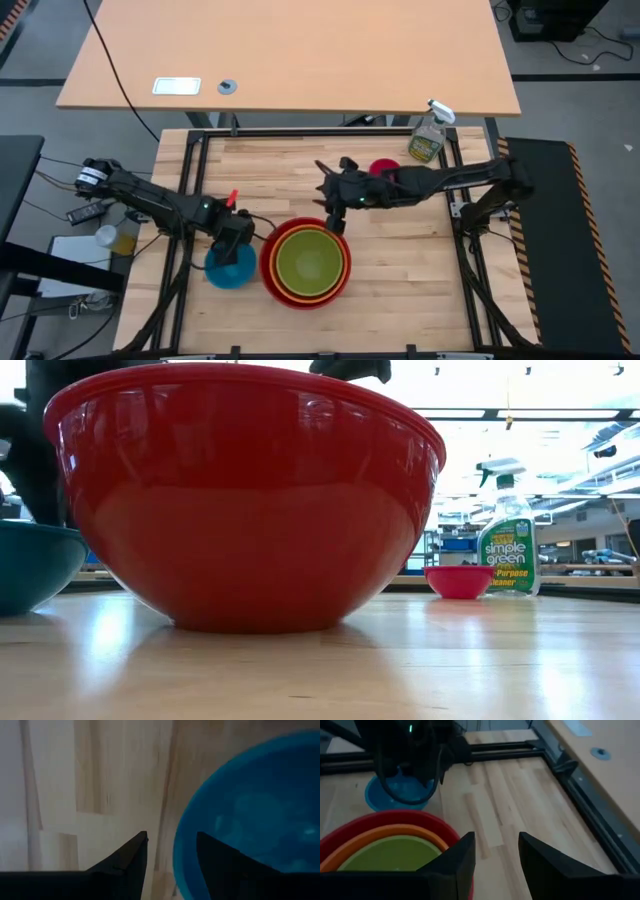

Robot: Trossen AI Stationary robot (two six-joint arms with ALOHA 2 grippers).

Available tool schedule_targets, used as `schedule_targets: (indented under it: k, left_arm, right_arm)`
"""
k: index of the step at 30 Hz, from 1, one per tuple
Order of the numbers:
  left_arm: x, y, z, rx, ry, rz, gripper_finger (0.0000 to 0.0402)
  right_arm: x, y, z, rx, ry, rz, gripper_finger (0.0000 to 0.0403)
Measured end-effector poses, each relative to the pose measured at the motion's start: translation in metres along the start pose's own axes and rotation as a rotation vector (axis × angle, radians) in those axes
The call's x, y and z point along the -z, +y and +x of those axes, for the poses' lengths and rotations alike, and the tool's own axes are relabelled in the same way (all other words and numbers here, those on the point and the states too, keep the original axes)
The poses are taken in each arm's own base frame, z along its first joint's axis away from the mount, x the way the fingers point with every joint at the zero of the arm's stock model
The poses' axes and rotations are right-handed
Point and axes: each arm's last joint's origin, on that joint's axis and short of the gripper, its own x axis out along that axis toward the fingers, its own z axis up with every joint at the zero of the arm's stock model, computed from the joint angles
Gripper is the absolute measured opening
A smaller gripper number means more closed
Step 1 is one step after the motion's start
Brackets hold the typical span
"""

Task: Nest bowls inside each other
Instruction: Stack the blue bowl on top of the green bowl

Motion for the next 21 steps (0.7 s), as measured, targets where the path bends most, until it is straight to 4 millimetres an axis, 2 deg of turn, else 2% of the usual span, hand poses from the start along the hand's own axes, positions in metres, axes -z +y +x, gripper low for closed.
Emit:
schedule_targets:
  k: [11,14,19,21]
  left_arm:
    - [0.013,0.003,0.026,-0.018,0.035,-0.056,0.0162]
    - [0.012,0.002,0.027,0.0,0.027,-0.087,0.013]
    - [0.011,0.0,0.026,0.062,0.035,-0.138,0.0036]
    - [0.007,-0.003,0.02,0.114,0.03,-0.147,0.0016]
  right_arm:
    - [0.003,0.0,0.002,0.014,0.029,-0.002,0.0158]
    - [0.003,0.0,0.003,0.015,0.03,-0.005,0.0158]
    - [0.003,-0.004,0.004,0.02,0.031,-0.003,0.0158]
    - [0.003,-0.005,0.004,0.025,0.036,0.0,0.0158]
